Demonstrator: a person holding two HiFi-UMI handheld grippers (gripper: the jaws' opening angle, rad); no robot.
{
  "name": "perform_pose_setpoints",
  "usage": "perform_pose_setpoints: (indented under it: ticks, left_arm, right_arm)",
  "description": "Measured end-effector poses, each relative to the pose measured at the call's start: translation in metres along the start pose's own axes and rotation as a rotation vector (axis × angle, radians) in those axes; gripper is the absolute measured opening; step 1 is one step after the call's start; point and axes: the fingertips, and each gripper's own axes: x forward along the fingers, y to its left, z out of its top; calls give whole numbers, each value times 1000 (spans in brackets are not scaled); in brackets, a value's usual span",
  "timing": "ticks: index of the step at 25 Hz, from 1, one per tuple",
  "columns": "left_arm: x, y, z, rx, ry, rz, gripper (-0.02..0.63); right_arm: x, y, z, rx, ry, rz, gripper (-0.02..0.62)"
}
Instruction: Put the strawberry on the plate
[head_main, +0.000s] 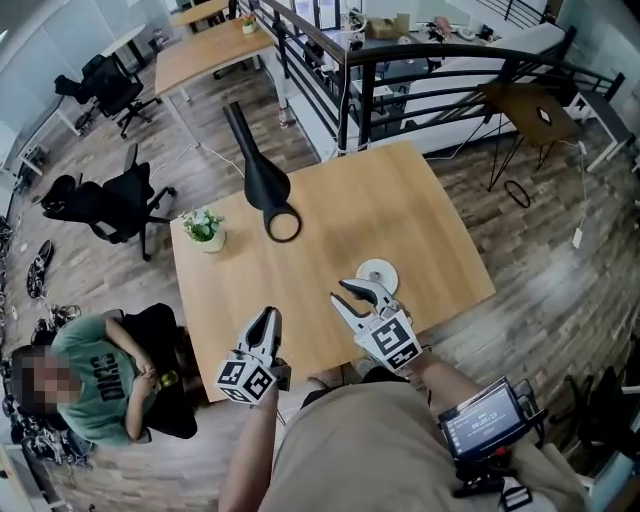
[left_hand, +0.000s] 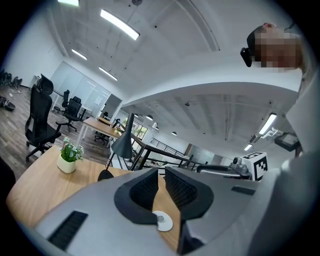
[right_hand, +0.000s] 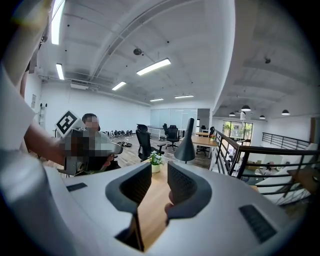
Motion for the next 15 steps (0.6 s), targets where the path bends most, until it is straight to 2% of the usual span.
perform_pose_setpoints:
  ticks: [15]
  left_arm:
    - [7, -12, -13, -35, 19, -34, 28]
  right_arm:
    - [4, 11, -4, 8, 0, 41, 107]
